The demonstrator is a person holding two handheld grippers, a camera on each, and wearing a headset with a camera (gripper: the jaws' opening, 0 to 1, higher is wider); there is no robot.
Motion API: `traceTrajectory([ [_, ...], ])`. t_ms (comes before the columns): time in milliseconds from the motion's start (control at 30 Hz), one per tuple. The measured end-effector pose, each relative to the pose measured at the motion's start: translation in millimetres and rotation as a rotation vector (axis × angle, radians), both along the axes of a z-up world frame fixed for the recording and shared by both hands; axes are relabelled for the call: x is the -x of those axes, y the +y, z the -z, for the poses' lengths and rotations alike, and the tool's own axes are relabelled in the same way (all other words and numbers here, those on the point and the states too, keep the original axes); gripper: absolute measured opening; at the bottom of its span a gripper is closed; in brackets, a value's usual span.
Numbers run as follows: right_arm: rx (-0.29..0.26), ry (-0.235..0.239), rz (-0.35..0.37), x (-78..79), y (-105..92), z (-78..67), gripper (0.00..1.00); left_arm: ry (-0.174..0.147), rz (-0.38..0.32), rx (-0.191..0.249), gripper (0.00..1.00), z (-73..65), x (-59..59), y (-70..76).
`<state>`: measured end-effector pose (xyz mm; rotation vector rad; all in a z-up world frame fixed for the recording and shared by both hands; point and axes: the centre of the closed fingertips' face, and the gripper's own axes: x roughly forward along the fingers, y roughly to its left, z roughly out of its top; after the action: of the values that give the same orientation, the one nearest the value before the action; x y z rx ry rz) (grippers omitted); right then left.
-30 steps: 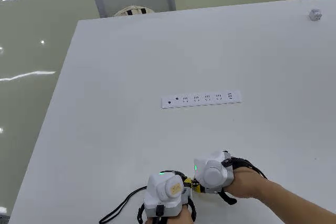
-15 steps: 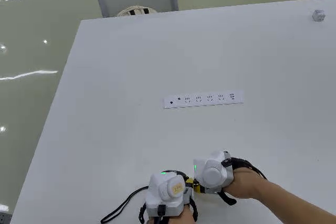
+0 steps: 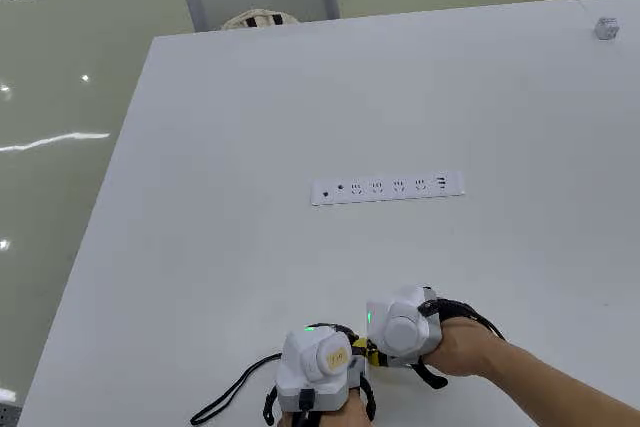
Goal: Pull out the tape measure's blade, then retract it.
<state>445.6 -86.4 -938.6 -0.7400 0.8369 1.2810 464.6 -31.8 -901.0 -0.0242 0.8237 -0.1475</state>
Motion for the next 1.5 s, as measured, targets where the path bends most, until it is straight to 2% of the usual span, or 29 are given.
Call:
traceTrajectory([
  [533, 0.016, 0.005, -0.010, 1.0, 0.0, -0.3, 0.15, 0.004, -0.002, 0.000, 0.58, 1.7, -0.9, 0.3],
  [767, 0.016, -0.014, -0.022, 0.9, 0.0, 0.9, 0.15, 0.004, -0.002, -0.004, 0.58, 0.8, -0.5, 0.5],
  [1200, 0.014, -0.021, -0.025, 1.1, 0.1, -0.9, 0.15, 0.004, -0.006, -0.004, 0.60, 0.7, -0.8, 0.7],
  [1500, 0.006, -0.031, -0.009, 0.5, -0.2, -1.0, 0.16, 0.007, 0.003, -0.011, 0.61, 2.4, 0.1, 1.2],
])
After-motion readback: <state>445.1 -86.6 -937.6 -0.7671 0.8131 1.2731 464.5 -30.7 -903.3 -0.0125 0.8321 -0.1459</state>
